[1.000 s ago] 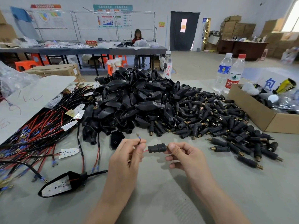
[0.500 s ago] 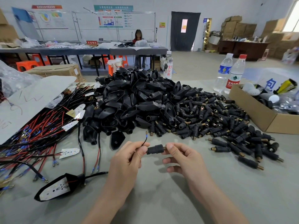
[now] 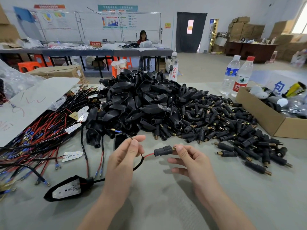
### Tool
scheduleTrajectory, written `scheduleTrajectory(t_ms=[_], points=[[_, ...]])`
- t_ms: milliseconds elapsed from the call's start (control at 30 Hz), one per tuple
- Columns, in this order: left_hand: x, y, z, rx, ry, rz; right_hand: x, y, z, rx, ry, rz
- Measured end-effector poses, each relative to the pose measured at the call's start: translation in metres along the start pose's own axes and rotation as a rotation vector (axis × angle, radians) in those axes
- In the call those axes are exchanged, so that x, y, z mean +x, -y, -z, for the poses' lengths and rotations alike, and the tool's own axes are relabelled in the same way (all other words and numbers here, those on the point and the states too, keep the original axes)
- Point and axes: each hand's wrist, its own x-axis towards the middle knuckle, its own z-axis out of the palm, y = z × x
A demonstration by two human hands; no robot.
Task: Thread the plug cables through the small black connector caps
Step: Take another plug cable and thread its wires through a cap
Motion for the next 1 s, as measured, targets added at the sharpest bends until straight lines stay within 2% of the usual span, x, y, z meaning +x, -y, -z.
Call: scheduleTrajectory(t_ms=[167, 400, 567, 733, 867, 1000], points=[[0.002, -0.008, -0.002, -0.344, 0.067, 0.159, 0.004, -0.005, 0.003, 0.071, -0.017, -0.033], [0.004, -0.012, 0.003, -0.406, 0.189, 0.303, 0.008, -0.002, 0.008, 0.157, -0.084, -0.065], [0.004, -0.012, -0.005, -0.270, 0.163, 0.365, 0.006, -0.002, 0.006, 0.211, -0.074, -0.091], [-0.001, -0.010, -0.003, -0.037, 0.133, 0.208, 0.006, -0.002, 0.003, 0.300, -0.040, -0.152], [-0.004, -0.010, -0.004, 0.149, 0.198, 0.133, 0.006, -0.003, 0.003, 0.353, -0.022, -0.182], [-0.005, -0.007, -0.003, 0.199, 0.263, 0.105, 0.007, -0.002, 0.003, 0.399, 0.008, -0.184]])
